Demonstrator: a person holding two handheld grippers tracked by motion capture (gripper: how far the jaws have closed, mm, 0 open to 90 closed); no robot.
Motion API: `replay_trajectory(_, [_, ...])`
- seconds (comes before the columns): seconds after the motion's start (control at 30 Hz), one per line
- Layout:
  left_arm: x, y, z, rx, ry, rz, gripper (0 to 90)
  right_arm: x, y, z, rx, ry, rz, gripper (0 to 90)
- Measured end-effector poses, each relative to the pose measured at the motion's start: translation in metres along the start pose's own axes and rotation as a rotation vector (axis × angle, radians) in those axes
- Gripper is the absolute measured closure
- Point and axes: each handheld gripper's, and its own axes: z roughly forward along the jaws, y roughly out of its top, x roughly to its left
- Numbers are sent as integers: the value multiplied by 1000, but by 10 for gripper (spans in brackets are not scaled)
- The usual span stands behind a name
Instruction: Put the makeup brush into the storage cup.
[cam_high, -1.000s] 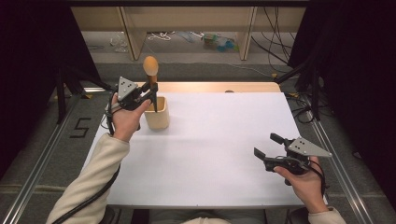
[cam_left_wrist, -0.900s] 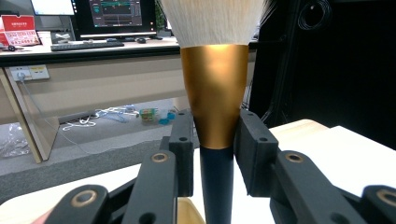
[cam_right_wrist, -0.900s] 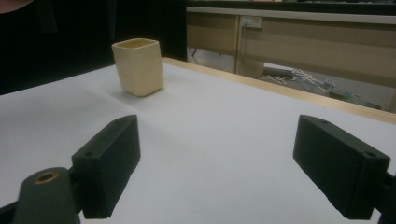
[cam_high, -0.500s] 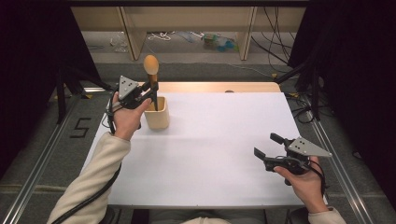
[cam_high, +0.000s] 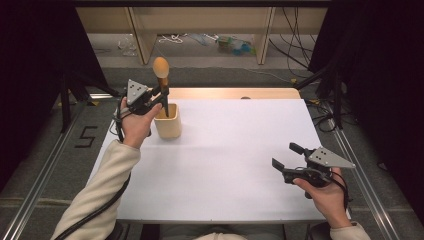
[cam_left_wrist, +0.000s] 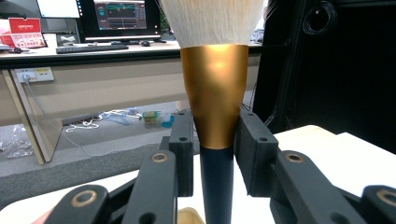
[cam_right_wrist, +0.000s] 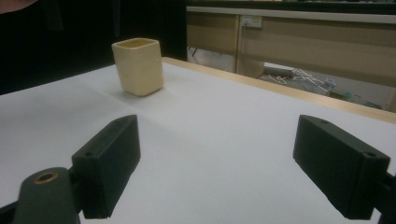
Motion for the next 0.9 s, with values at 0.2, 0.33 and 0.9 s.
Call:
replay_trajectory(0.2, [0,1,2,-2,1,-3,696,0,0,1,-3,8,3,159])
replay_trajectory(0.33, [0,1,4,0,1,-3,696,0,0,0,-3,8,5,159])
replay_trajectory(0.9, [2,1,8,-7,4,-5,696,0,0,0,1,-1,0,159])
